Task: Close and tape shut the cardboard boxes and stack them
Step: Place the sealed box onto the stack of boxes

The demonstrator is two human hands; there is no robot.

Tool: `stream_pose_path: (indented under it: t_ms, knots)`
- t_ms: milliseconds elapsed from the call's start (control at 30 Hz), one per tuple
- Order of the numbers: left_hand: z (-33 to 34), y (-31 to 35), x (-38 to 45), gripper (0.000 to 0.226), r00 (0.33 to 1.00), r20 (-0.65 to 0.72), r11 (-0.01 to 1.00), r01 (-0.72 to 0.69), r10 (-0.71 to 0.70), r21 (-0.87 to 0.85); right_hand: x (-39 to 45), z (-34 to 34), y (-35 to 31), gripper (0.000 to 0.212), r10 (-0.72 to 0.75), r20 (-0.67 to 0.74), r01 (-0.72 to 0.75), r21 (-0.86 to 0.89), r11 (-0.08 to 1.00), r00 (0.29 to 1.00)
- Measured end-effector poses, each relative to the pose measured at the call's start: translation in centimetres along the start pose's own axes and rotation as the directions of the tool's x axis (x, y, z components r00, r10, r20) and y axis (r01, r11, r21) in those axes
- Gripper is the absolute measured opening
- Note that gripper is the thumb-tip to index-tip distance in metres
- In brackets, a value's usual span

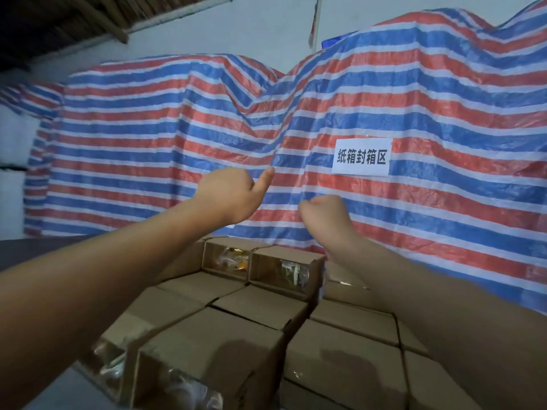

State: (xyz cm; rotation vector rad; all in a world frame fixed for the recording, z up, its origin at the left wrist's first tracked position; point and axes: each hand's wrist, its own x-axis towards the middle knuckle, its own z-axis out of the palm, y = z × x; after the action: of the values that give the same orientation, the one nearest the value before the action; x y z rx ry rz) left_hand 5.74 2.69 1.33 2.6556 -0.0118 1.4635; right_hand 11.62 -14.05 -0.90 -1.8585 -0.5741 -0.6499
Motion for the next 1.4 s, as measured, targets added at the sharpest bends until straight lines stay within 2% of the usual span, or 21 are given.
stream_pose_path:
  t_ms: [67, 200, 267, 467, 567, 667, 833, 1033, 1233, 1400]
  knots:
    - [0.0, -3.3, -0.1, 0.073, 0.999, 0.046, 1.000, 0.020, -0.019, -0.014, 0.3, 2.0, -0.1, 0.046, -0.022, 0.048, 0.023, -0.008, 1.000, 0.999]
    - [0.8, -9.8, -0.9, 0.034, 0.997, 0.049, 0.997, 0.065, -0.068, 0.052, 1.6, 7.1, -0.2, 0.044, -0.048, 0.163, 0.056, -0.043, 0.998, 0.985]
    - [1.9, -12.8, -1.5, 0.027, 0.992, 0.083, 0.989, 0.082, -0.093, 0.127, 2.2, 10.4, -0.1, 0.041, -0.053, 0.220, 0.072, -0.080, 0.994, 0.974]
    - [7.1, -21.2, -2.8, 0.058, 0.956, 0.246, 0.931, 0.065, -0.162, 0.360, 4.0, 20.5, 0.8, 0.024, -0.081, 0.330, 0.163, -0.228, 0.960, 0.940]
    - [9.2, -24.7, -2.8, 0.082, 0.926, 0.319, 0.850, 0.002, -0.200, 0.527, 5.1, 24.2, 1.5, 0.056, -0.060, 0.387, 0.198, -0.327, 0.924, 0.920]
    - [11.2, -27.5, -2.5, 0.096, 0.904, 0.351, 0.795, -0.020, -0.245, 0.606, 6.3, 27.5, 2.3, 0.082, -0.010, 0.453, 0.227, -0.427, 0.875, 0.892]
    - [14.2, -30.5, -2.0, 0.115, 0.894, 0.359, 0.757, -0.036, -0.267, 0.653, 7.8, 31.8, 3.7, 0.084, -0.023, 0.481, 0.266, -0.445, 0.855, 0.876]
    - [16.5, -34.3, -1.6, 0.104, 0.893, 0.310, 0.727, 0.029, -0.328, 0.686, 8.6, 35.8, 4.4, 0.106, -0.029, 0.536, 0.331, -0.478, 0.814, 0.844]
    - [18.5, -36.4, -1.0, 0.088, 0.897, 0.294, 0.763, 0.068, -0.329, 0.643, 8.0, 37.8, 5.2, 0.086, -0.079, 0.527, 0.406, -0.542, 0.736, 0.846]
    - [19.8, -36.9, -1.3, 0.080, 0.873, 0.335, 0.815, 0.114, -0.355, 0.568, 7.0, 38.3, 5.5, 0.057, -0.071, 0.522, 0.366, -0.490, 0.791, 0.850]
